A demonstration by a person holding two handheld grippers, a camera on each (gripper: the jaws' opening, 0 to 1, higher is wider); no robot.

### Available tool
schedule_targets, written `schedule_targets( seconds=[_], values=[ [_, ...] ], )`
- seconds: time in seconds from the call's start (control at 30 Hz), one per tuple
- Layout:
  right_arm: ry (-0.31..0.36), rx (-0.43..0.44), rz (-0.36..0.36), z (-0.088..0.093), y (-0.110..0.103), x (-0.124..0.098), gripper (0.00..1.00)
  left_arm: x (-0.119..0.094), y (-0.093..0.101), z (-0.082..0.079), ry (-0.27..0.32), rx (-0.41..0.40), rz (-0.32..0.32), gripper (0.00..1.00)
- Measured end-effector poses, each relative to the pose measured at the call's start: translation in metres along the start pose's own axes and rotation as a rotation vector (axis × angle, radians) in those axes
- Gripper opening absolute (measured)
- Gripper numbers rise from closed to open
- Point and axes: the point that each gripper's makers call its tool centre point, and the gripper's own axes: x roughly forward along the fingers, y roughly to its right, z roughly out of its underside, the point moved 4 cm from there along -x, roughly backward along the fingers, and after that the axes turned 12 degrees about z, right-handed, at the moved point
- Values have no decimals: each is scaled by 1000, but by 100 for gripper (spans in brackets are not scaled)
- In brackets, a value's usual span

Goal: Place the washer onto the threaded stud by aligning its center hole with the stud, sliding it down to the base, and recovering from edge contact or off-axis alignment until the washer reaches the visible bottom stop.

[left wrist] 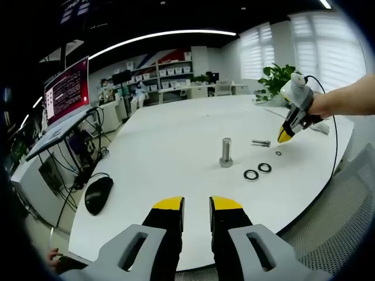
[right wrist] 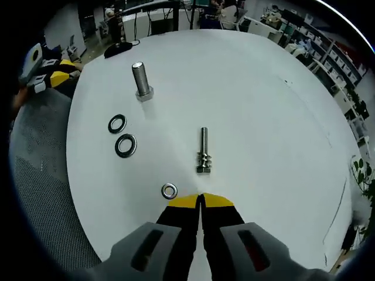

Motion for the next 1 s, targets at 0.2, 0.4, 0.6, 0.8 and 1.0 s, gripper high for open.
schedule_targets(
  seconds=[0.2,0.4,0.6,0.8,1.0],
  values=[
    [43,3,-2,-24,-3,4,6,0,0,0,-3,-1,0,15],
    [63,-23,8,-41,3,13,9,1,0,2,-12,-1,-1,15],
    [67,-72,7,-56,10,26,10,1,-2,4,-20,-5,-4,15],
    [23,-168,-25,-65,18,42,13,2,-4,6,-30,-14,-6,15],
    [-36,-261,-85,-67,16,53,13,2,-4,8,-32,-19,-6,14]
  ],
)
